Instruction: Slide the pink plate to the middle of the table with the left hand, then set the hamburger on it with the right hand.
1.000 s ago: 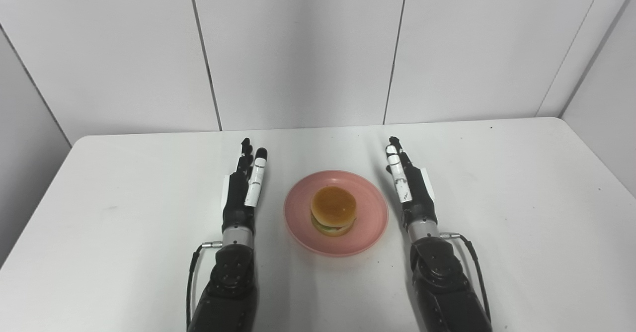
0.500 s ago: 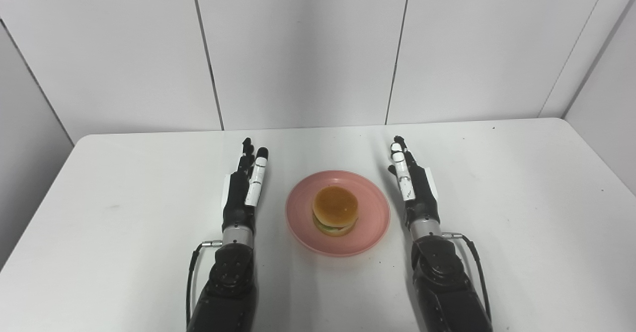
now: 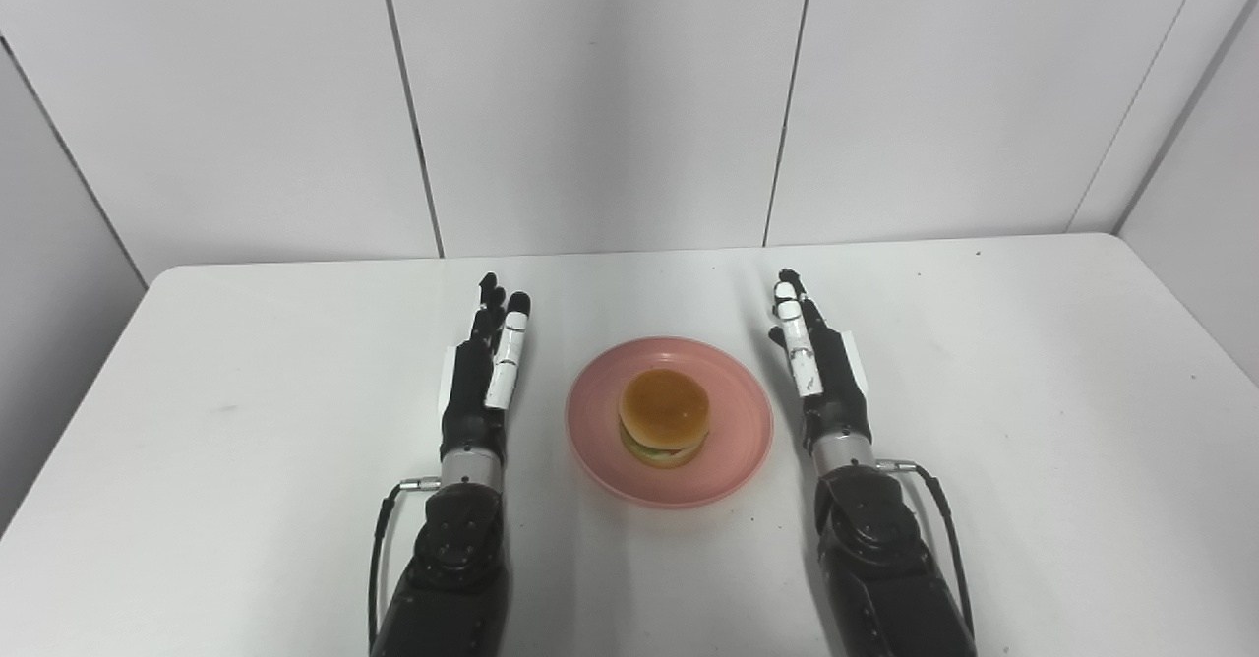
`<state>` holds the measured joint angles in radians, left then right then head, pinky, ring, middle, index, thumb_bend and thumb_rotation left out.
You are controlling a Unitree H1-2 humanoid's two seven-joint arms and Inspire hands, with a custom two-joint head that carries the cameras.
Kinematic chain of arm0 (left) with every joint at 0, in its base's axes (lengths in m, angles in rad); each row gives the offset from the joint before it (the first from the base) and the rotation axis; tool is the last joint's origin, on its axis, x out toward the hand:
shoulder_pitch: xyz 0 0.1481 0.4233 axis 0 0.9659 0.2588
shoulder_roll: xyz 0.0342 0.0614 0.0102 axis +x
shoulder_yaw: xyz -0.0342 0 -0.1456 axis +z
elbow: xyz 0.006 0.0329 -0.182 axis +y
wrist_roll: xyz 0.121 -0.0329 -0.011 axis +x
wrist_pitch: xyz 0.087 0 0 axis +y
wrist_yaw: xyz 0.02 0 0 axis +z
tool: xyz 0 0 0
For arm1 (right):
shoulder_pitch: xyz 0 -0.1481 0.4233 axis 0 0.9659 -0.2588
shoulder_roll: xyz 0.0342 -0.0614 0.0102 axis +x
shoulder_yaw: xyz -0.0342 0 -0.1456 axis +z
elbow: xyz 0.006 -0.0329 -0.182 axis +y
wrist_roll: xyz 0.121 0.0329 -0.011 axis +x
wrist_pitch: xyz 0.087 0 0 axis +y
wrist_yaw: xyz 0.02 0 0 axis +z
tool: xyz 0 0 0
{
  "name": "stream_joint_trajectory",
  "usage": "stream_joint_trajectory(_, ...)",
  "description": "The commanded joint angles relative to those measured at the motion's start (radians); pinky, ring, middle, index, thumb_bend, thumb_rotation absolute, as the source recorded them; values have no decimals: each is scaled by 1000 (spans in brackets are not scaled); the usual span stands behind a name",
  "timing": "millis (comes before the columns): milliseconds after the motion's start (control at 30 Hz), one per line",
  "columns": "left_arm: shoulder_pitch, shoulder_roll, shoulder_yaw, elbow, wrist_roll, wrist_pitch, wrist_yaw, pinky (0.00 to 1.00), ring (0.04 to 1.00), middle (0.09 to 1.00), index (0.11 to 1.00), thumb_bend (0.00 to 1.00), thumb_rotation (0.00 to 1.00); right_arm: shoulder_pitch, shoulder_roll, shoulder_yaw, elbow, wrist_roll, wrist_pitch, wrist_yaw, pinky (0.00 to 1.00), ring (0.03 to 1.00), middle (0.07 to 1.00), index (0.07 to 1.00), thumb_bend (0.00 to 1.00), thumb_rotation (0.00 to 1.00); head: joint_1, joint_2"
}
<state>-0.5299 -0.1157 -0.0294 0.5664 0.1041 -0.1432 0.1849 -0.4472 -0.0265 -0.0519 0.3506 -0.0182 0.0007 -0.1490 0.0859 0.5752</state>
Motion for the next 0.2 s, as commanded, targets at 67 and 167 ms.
stream_joint_trajectory(67,-25,-6,-6,-24,11,-9,8,1000,1000,982,997,652,936,-11,9,5,-25,-2,15,9,896,928,952,926,677,1000,16,0)
stream_joint_trajectory(167,-27,-7,-8,-18,14,-16,12,1000,1000,984,996,646,937,-10,6,2,-30,0,26,10,895,923,951,924,691,1000,31,2)
